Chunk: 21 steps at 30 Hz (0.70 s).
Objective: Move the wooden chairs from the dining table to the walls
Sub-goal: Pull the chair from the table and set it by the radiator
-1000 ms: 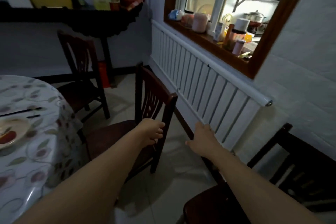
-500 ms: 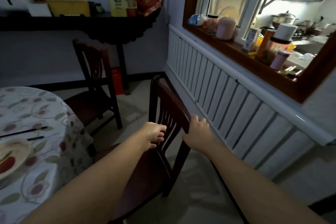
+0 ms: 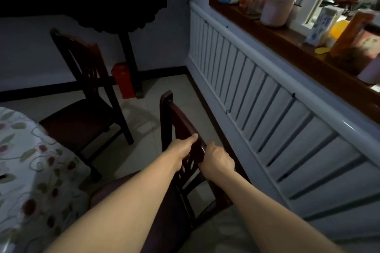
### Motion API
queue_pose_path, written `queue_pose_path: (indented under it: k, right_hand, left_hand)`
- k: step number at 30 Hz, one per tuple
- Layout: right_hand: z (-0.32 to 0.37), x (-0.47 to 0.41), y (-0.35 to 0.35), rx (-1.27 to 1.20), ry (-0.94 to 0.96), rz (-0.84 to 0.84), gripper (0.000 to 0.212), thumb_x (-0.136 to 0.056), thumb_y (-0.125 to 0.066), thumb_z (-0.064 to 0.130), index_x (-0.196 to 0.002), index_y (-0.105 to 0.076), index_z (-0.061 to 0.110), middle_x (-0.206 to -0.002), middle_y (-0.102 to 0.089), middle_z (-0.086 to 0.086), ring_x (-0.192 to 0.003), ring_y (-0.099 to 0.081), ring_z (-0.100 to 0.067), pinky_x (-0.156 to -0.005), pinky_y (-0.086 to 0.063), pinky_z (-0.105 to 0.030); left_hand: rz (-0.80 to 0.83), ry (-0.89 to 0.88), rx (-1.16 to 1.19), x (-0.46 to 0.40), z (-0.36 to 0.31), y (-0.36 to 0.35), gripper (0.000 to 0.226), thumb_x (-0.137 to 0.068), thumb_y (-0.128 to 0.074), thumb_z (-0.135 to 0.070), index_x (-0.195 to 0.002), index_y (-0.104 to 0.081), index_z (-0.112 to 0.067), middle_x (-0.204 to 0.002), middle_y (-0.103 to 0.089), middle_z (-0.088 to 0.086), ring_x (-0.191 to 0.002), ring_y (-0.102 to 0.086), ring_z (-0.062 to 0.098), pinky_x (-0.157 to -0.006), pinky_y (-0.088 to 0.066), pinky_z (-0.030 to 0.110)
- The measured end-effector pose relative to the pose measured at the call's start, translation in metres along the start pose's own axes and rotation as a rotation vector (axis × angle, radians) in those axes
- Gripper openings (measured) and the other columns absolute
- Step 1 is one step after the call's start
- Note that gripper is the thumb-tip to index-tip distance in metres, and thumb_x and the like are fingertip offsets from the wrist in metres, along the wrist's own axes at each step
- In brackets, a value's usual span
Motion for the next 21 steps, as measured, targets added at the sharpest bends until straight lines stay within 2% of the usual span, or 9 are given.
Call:
queue_pose_path:
  k: [3, 5, 6, 8, 10, 12, 14, 17, 21]
  right_hand:
    - [-0.007, -0.010, -0.007, -0.017, -0.061, -0.007, 0.043, -0.087, -0.063, 0.023, -0.124, -0.042, 0.015, -0.114, -0.061, -0.007, -0.102, -0.062, -0.024, -0.072, -0.047, -0.034]
    - [-0.009, -0.012, -0.010, -0.036, -0.083, -0.036, 0.040, -0.087, -0.064, 0.021, -0.122, -0.045, 0.016, -0.111, -0.062, -0.006, -0.100, -0.063, -0.024, -0.072, -0.048, -0.034]
    - [-0.008, -0.013, -0.011, -0.035, -0.086, -0.063, 0.038, -0.087, -0.064, 0.020, -0.121, -0.047, 0.016, -0.110, -0.063, -0.006, -0.100, -0.063, -0.024, -0.073, -0.048, -0.034]
    - [-0.006, -0.012, -0.010, -0.038, -0.083, -0.123, 0.034, -0.087, -0.063, 0.019, -0.118, -0.051, 0.014, -0.107, -0.064, -0.007, -0.099, -0.064, -0.024, -0.074, -0.049, -0.033]
    - [-0.005, -0.007, -0.007, -0.043, -0.086, -0.156, 0.032, -0.087, -0.063, 0.019, -0.117, -0.053, 0.014, -0.104, -0.065, -0.007, -0.096, -0.065, -0.024, -0.072, -0.049, -0.032]
    - [-0.003, 0.000, -0.006, -0.035, -0.070, -0.153, 0.033, -0.087, -0.063, 0.019, -0.118, -0.053, 0.015, -0.102, -0.066, -0.006, -0.094, -0.065, -0.025, -0.068, -0.047, -0.032]
    - [-0.003, 0.011, -0.005, -0.031, -0.060, -0.138, 0.033, -0.086, -0.065, 0.018, -0.117, -0.054, 0.014, -0.101, -0.066, -0.006, -0.094, -0.065, -0.024, -0.067, -0.045, -0.031]
    - [-0.011, 0.034, 0.002, -0.042, -0.076, -0.144, 0.032, -0.083, -0.068, 0.017, -0.112, -0.054, 0.013, -0.101, -0.064, -0.006, -0.093, -0.065, -0.024, -0.069, -0.046, -0.031]
    - [-0.029, 0.062, 0.020, -0.087, -0.117, -0.173, 0.031, -0.080, -0.068, 0.015, -0.108, -0.055, 0.015, -0.098, -0.064, -0.005, -0.091, -0.064, -0.024, -0.072, -0.050, -0.032]
  left_hand:
    - [0.017, 0.017, 0.099, -0.019, -0.004, -0.008, 0.079, -0.077, -0.069, -0.049, -0.138, -0.045, -0.004, -0.135, -0.055, 0.018, -0.123, -0.052, 0.035, -0.108, -0.039, 0.047]
    - [0.020, 0.037, 0.130, -0.029, -0.003, -0.011, 0.082, -0.074, -0.074, -0.046, -0.138, -0.043, -0.003, -0.132, -0.056, 0.019, -0.118, -0.055, 0.035, -0.103, -0.044, 0.043]
    - [0.021, 0.044, 0.137, -0.032, -0.004, -0.012, 0.081, -0.074, -0.075, -0.043, -0.137, -0.044, -0.002, -0.126, -0.059, 0.018, -0.110, -0.058, 0.033, -0.095, -0.048, 0.039]
    - [0.013, 0.049, 0.152, -0.036, -0.005, -0.012, 0.071, -0.072, -0.078, -0.035, -0.129, -0.051, -0.002, -0.096, -0.064, 0.013, -0.082, -0.061, 0.027, -0.073, -0.051, 0.032]
    - [-0.001, 0.076, 0.163, -0.038, -0.005, -0.011, 0.053, -0.072, -0.077, -0.028, -0.116, -0.060, -0.003, -0.077, -0.060, 0.010, -0.067, -0.058, 0.025, -0.062, -0.048, 0.030]
    - [-0.024, 0.096, 0.156, -0.035, -0.002, -0.009, 0.036, -0.070, -0.075, -0.023, -0.097, -0.061, -0.006, -0.073, -0.059, 0.012, -0.064, -0.057, 0.027, -0.062, -0.048, 0.031]
    - [-0.024, 0.112, 0.150, -0.028, 0.002, -0.010, 0.038, -0.066, -0.075, -0.021, -0.097, -0.062, -0.003, -0.079, -0.063, 0.015, -0.070, -0.061, 0.031, -0.062, -0.051, 0.033]
    - [0.038, 0.128, 0.095, -0.010, 0.005, -0.020, 0.055, -0.059, -0.073, -0.022, -0.109, -0.064, 0.000, -0.100, -0.066, 0.020, -0.093, -0.063, 0.039, -0.090, -0.051, 0.054]
    - [0.111, 0.083, 0.032, 0.016, 0.001, -0.042, 0.050, -0.059, -0.071, -0.021, -0.105, -0.067, -0.001, -0.097, -0.066, 0.018, -0.090, -0.064, 0.036, -0.091, -0.052, 0.046]
Point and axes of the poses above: each hand's wrist, its own x-axis away from the middle knuckle, its own y-axis out of the back of the hand, z = x × y, the point moved 9 cm from there along -x, towards the middle knuckle
